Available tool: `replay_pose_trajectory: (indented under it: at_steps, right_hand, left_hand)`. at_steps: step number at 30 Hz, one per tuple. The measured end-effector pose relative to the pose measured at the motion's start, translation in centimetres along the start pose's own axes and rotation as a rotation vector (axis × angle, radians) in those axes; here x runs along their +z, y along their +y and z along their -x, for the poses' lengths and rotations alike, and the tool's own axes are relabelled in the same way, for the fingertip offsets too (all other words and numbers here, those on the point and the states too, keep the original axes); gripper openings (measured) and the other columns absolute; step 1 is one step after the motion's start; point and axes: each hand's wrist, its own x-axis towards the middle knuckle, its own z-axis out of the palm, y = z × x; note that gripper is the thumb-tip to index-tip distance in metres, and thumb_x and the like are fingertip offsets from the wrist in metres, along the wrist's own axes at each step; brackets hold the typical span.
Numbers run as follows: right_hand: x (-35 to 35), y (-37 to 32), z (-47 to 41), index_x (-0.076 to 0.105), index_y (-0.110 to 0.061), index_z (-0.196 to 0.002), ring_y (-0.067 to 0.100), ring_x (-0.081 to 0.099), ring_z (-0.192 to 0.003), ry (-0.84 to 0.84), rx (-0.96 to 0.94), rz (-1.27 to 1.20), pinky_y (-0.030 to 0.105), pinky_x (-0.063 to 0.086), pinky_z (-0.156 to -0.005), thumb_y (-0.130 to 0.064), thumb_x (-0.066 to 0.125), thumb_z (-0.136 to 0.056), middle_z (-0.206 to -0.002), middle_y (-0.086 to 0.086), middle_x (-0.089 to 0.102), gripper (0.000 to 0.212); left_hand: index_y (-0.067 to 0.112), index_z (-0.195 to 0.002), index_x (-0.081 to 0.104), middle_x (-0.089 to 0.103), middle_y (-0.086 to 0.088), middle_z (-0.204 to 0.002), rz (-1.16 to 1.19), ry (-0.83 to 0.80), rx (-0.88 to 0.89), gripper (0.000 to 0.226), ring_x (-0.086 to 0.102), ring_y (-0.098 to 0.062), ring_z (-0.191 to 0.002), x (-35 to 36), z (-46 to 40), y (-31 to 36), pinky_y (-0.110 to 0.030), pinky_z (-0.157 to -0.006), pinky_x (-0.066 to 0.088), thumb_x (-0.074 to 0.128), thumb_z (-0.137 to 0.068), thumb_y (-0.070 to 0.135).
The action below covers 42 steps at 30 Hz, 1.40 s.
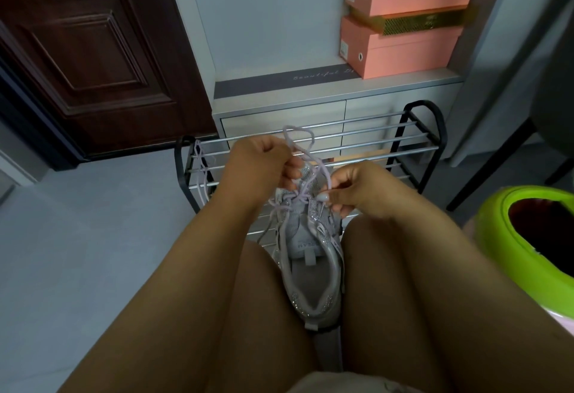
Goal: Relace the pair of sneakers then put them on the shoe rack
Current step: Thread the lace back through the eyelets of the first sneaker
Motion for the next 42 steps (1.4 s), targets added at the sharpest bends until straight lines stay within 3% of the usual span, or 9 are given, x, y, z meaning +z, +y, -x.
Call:
replay_pose_trajectory:
  at_steps: [4,8,11,15,17,22,31,36,42]
  right_hand:
    - [-0.1,0.4,-0.1,0.065,0.003,-0.081,0.006,0.058,-0.044,0.083,-0.015,-0.189,0.017,0.053,-0.051,0.004,0.071,-0.076,-0.065,0.012,0.060,0.008]
    - [0.1,0.4,-0.1,0.066,0.008,-0.088,0.007,0.061,-0.048,0.077,-0.023,-0.228,0.018,0.055,-0.054,0.009,0.068,-0.077,-0.069,0.014,0.062,0.011]
    - [0.4,0.5,-0.2,0.066,0.008,-0.088,0.006,0.062,-0.048,0.092,-0.017,-0.204,0.018,0.055,-0.054,0.008,0.068,-0.078,-0.068,0.013,0.062,0.010]
    - [0.4,0.4,0.0,0.065,0.006,-0.082,0.009,0.063,-0.049,0.100,0.003,-0.183,0.021,0.057,-0.057,0.008,0.067,-0.079,-0.068,0.014,0.063,0.004]
    - [0.3,0.4,0.1,0.064,0.001,-0.076,0.010,0.064,-0.050,0.098,-0.003,-0.172,0.022,0.058,-0.057,0.011,0.065,-0.079,-0.067,0.013,0.063,0.010]
    - [0.4,0.4,0.2,0.065,-0.005,-0.072,0.017,0.065,-0.053,0.136,-0.026,-0.120,0.030,0.060,-0.063,0.013,0.064,-0.077,-0.067,0.009,0.064,0.018]
    - [0.9,0.1,0.3,0.065,-0.007,-0.071,0.017,0.065,-0.052,0.133,-0.075,-0.078,0.038,0.060,-0.066,0.013,0.065,-0.076,-0.067,0.012,0.066,0.021]
    - [1.6,0.1,0.1,0.068,-0.001,-0.079,0.026,0.069,-0.061,0.156,-0.091,-0.005,0.040,0.060,-0.066,0.007,0.069,-0.076,-0.074,0.018,0.070,0.008]
    - [1.7,0.4,0.0,0.069,0.002,-0.079,0.003,0.057,-0.043,0.145,0.011,-0.031,0.017,0.053,-0.050,-0.004,0.075,-0.076,-0.064,0.007,0.063,0.009]
  left_hand:
    - [0.001,-0.076,0.066,0.069,-0.016,-0.070,-0.427,-0.067,-0.059,0.027,0.069,-0.032,-0.066,1.4,1.5,-1.6,-0.043,-0.069,0.058,0.051,-0.092,0.018]
    - [0.011,-0.059,0.043,0.048,-0.005,-0.062,-0.897,-0.122,0.022,0.037,0.050,-0.020,-0.060,2.8,3.2,-1.6,-0.026,-0.048,0.033,0.048,-0.093,0.024]
    - [0.013,-0.062,0.036,0.046,-0.005,-0.067,-0.995,-0.135,0.030,0.033,0.048,-0.021,-0.064,3.7,3.5,-1.6,-0.026,-0.056,0.032,0.045,-0.093,0.018]
    - [0.012,-0.068,0.041,0.042,0.001,-0.065,-0.733,-0.154,-0.050,0.025,0.041,-0.011,-0.056,4.5,3.8,-2.7,-0.022,-0.048,0.029,0.048,-0.091,0.007]
    - [0.016,-0.082,0.044,0.046,0.005,-0.073,-0.489,-0.061,-0.091,0.016,0.051,-0.014,-0.070,4.8,4.4,-3.2,-0.025,-0.062,0.042,0.050,-0.089,0.002]
    - [0.022,-0.067,0.047,0.053,0.002,-0.070,-0.001,0.043,-0.285,0.040,0.054,-0.022,-0.071,5.0,5.2,-2.9,-0.034,-0.069,0.044,0.050,-0.084,-0.014]
    - [0.025,-0.076,0.052,0.059,0.006,-0.074,0.073,0.047,-0.323,0.037,0.056,-0.011,-0.062,4.7,5.4,-2.7,-0.021,-0.054,0.045,0.051,-0.085,-0.011]
    - [0.022,-0.079,0.057,0.064,-0.004,-0.081,0.059,0.040,-0.339,0.027,0.060,-0.017,-0.071,4.6,5.3,-2.9,-0.031,-0.068,0.052,0.053,-0.088,-0.004]
    - [0.003,-0.095,0.058,0.066,-0.019,-0.108,0.216,0.024,-0.489,0.017,0.065,-0.027,-0.087,3.9,4.3,-1.9,-0.035,-0.072,0.053,0.041,-0.098,0.006]
